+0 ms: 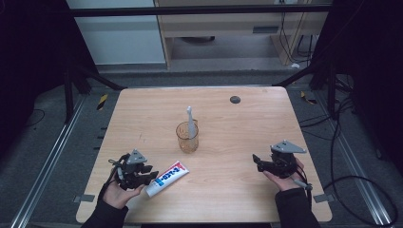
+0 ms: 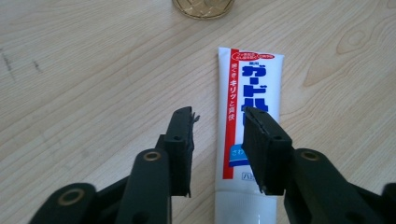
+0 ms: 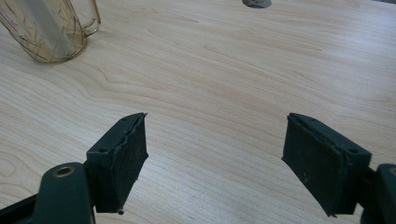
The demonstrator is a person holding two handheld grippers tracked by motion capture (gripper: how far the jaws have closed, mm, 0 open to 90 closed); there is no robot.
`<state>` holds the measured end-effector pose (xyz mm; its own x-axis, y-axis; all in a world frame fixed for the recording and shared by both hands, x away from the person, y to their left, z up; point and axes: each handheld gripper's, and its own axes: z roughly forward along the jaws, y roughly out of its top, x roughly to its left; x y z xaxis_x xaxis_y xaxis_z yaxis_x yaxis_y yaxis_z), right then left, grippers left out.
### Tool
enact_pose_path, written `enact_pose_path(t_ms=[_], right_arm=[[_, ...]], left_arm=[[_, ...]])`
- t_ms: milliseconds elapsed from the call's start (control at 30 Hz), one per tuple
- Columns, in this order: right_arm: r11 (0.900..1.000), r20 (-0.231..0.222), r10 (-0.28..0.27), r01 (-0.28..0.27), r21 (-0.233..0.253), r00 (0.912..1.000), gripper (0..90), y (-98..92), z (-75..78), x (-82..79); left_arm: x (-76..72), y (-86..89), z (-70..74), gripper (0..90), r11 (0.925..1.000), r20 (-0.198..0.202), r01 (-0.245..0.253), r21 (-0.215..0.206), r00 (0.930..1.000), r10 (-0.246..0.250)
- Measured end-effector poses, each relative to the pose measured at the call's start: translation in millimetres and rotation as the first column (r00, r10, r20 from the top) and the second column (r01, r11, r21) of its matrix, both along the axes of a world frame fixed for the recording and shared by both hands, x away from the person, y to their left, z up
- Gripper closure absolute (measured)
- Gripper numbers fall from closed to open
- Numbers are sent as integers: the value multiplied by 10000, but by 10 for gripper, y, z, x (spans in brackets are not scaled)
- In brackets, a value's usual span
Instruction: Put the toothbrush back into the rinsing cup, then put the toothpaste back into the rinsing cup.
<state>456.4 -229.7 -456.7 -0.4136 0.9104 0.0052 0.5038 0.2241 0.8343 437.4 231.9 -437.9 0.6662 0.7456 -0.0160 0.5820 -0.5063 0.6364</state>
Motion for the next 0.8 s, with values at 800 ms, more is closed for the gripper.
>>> enact_pose_path(t_ms=[800], right_arm=[[9997,-354,107,-114,-199,9993,208,19,-81,44]], left_arm=[[117,-441,-37,405,9906,-405,954,984,9950,-918]])
